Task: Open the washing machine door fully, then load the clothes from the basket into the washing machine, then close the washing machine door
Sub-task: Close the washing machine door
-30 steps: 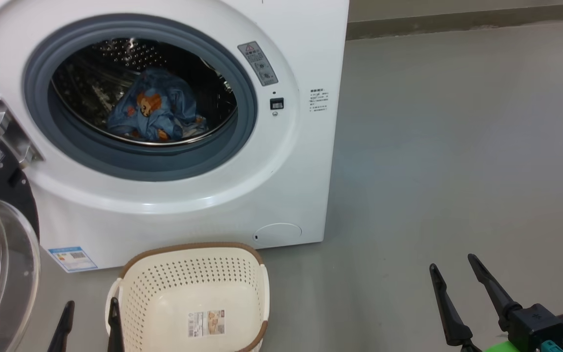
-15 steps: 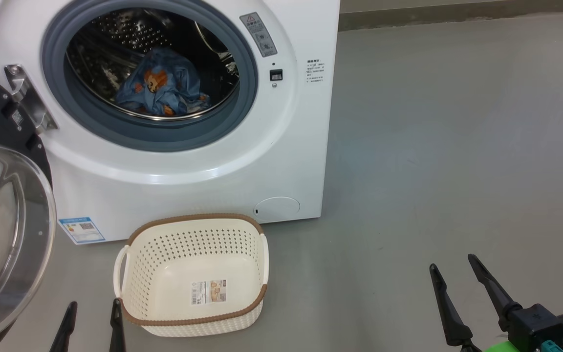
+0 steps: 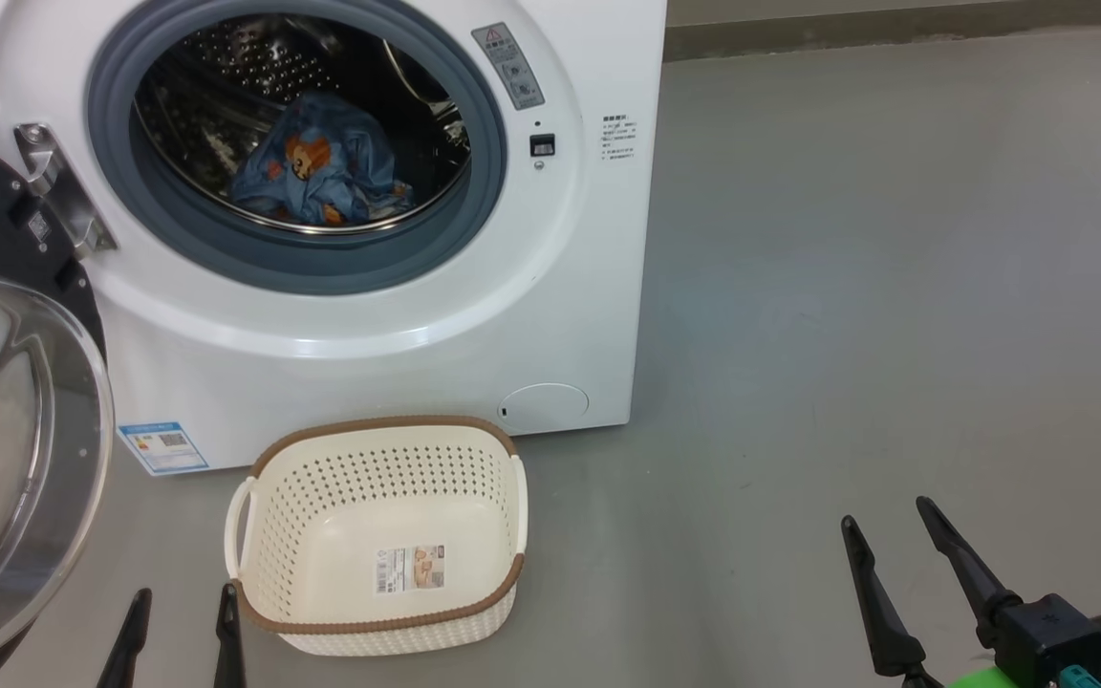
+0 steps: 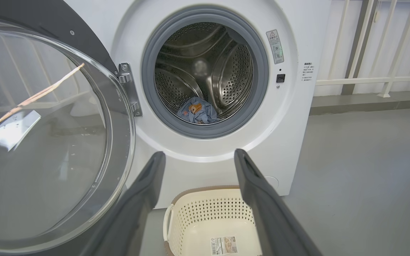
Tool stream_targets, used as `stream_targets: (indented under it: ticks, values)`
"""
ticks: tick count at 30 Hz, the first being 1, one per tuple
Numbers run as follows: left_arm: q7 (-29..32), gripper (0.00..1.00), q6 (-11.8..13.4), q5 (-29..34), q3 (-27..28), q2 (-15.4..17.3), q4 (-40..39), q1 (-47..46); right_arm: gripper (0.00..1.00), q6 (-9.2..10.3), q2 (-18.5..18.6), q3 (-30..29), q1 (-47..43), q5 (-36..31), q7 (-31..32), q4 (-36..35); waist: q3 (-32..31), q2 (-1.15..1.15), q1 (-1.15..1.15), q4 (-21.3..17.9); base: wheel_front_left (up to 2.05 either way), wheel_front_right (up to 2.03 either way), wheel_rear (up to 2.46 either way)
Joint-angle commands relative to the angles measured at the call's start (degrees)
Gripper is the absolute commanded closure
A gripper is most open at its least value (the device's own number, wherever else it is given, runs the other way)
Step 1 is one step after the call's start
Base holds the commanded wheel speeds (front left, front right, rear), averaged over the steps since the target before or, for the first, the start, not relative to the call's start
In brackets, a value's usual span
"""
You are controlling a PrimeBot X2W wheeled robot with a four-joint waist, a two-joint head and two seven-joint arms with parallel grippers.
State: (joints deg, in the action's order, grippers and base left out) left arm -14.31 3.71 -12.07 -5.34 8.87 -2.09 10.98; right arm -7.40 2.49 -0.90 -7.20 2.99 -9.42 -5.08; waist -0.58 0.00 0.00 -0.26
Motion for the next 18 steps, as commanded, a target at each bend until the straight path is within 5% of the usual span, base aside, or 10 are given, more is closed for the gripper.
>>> stream_targets:
  ticks: [1,18]
  values:
    - [-0.69,0.00,-0.36,0.68,2.29,0.14,-1.46,-1.94,0.00,-0.09,0.39,1.09,0.98,-0.59,-0.41,-1.42,0.06,0.00,0.00,0.15,0.00,0.00,0.00]
    - [-0.69,0.00,-0.82,1.65,2.20,-0.34,-1.71,-2.94,0.00,-0.09,0.39,-0.07,0.90,-1.38,0.01,-2.25,0.98,0.00,0.00,7.06,0.00,0.00,0.00]
